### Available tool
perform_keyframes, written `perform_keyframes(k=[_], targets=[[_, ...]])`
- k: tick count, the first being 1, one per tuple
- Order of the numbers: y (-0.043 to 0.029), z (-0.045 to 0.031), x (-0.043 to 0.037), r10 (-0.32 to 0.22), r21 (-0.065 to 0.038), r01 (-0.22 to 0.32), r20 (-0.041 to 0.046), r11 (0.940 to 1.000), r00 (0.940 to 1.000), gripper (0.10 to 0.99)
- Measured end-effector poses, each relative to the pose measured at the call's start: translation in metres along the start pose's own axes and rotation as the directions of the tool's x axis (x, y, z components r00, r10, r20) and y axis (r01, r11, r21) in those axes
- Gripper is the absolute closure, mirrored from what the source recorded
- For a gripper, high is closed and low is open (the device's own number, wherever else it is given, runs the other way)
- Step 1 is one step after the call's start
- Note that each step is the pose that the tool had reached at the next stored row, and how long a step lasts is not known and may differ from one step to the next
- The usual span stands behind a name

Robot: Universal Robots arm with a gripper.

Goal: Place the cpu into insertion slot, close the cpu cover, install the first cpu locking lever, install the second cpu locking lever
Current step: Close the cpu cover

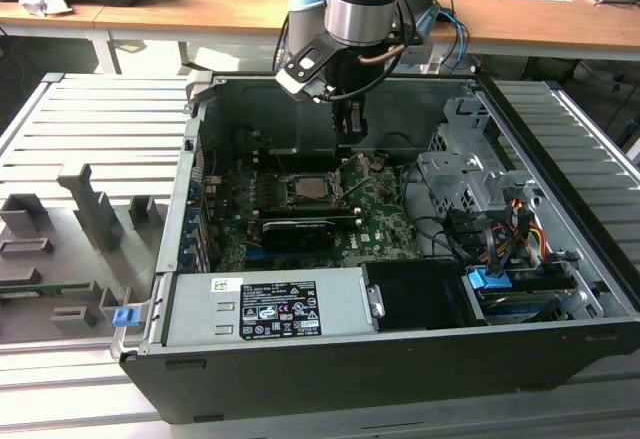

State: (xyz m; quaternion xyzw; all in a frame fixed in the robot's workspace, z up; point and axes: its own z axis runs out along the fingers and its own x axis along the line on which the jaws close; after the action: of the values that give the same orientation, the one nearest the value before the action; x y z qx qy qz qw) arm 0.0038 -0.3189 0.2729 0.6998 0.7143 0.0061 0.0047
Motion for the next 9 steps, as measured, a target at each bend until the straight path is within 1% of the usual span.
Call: perform_keyframes(k=[6, 9], targets=[[0.0038, 0.0002, -0.0001, -0.002, 0.000, 0.002, 0.0000, 1.0000, 1.0000, 0.980], [0.0072, 0.0003, -0.0001, -0.003, 0.000, 0.003, -0.0001, 1.0000, 1.0000, 0.980]])
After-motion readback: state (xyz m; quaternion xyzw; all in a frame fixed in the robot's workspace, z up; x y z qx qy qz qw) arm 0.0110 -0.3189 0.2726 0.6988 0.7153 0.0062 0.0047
